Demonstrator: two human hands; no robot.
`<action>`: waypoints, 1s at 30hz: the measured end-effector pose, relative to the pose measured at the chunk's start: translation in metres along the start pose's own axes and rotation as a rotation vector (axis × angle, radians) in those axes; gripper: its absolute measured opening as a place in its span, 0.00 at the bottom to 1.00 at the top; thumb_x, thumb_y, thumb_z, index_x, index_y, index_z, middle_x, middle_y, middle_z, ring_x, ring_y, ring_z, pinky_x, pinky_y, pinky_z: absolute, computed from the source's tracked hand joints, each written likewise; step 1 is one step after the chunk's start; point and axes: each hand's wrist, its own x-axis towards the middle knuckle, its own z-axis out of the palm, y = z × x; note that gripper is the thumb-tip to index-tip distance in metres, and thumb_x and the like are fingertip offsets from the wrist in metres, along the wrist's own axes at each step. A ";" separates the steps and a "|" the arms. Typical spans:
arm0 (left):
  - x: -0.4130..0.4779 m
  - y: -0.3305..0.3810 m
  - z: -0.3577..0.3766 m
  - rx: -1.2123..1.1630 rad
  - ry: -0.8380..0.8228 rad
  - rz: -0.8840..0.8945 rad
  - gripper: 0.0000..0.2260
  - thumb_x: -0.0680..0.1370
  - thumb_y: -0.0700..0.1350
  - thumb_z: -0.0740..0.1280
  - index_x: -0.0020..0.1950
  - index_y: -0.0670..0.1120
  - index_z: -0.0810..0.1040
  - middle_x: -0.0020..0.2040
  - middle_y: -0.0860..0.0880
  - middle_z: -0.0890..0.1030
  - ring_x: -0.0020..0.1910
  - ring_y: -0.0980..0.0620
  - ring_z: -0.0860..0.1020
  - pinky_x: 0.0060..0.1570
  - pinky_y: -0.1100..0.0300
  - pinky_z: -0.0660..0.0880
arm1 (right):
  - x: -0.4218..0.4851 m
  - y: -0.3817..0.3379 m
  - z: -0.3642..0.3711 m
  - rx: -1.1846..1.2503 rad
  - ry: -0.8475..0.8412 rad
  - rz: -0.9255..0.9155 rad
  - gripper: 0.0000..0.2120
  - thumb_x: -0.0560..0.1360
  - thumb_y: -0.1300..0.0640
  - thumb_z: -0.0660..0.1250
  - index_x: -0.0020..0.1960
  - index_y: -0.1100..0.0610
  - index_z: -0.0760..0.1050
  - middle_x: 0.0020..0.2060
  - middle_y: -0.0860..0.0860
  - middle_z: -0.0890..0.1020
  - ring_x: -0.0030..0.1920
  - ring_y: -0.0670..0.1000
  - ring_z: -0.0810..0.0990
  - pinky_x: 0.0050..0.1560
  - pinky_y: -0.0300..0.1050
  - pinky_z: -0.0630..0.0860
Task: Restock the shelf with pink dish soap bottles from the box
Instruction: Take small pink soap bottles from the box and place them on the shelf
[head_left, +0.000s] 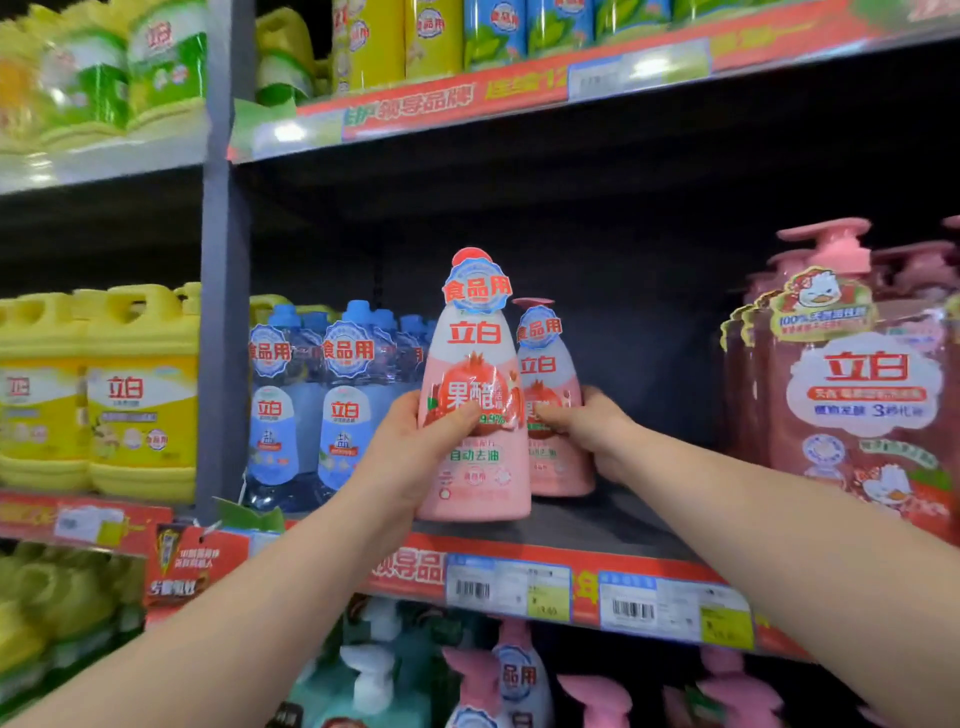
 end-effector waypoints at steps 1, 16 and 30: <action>0.004 0.000 -0.001 0.004 -0.005 0.002 0.15 0.74 0.43 0.70 0.59 0.43 0.73 0.50 0.42 0.83 0.43 0.45 0.84 0.38 0.50 0.80 | 0.003 0.002 0.001 -0.028 -0.005 -0.010 0.24 0.71 0.63 0.73 0.64 0.62 0.69 0.56 0.60 0.80 0.47 0.57 0.81 0.46 0.49 0.80; 0.028 -0.018 -0.012 -0.020 -0.116 -0.052 0.15 0.73 0.44 0.71 0.57 0.46 0.72 0.50 0.45 0.84 0.43 0.48 0.84 0.34 0.54 0.80 | 0.022 -0.004 -0.009 -0.504 0.210 -0.080 0.30 0.71 0.52 0.73 0.69 0.59 0.67 0.63 0.56 0.75 0.59 0.56 0.77 0.53 0.45 0.74; 0.037 -0.027 0.016 0.312 -0.226 -0.018 0.24 0.73 0.44 0.71 0.67 0.45 0.68 0.57 0.48 0.80 0.54 0.50 0.80 0.58 0.51 0.76 | -0.045 -0.019 -0.007 -0.400 -0.159 -0.183 0.19 0.70 0.50 0.74 0.58 0.56 0.76 0.51 0.54 0.84 0.50 0.54 0.84 0.49 0.61 0.81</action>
